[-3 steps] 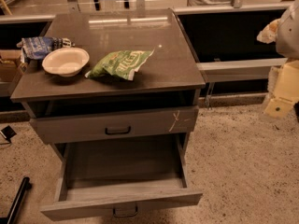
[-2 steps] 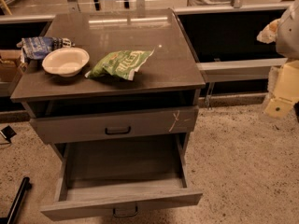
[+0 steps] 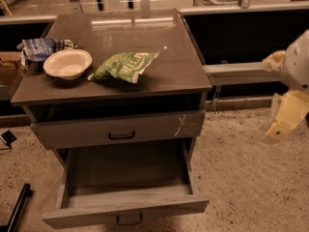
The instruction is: Close middle drawer
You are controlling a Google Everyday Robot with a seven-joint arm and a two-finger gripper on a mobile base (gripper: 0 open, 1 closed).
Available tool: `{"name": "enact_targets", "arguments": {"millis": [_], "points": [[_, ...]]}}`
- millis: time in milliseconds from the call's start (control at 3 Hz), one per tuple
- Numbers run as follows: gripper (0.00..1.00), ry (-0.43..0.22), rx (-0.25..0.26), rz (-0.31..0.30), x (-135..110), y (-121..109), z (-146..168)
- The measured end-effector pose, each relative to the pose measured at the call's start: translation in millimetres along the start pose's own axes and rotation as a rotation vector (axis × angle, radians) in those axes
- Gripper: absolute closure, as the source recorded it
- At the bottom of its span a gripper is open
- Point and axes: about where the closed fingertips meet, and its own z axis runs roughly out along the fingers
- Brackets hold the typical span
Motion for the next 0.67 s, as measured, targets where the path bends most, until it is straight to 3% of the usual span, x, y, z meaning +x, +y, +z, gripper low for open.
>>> {"name": "enact_targets", "arguments": {"millis": [333,667], "points": [[0.00,-0.175,-0.073,0.101,29,29,72],[0.00,-0.273,-0.090,0.128,36,54,110]]}}
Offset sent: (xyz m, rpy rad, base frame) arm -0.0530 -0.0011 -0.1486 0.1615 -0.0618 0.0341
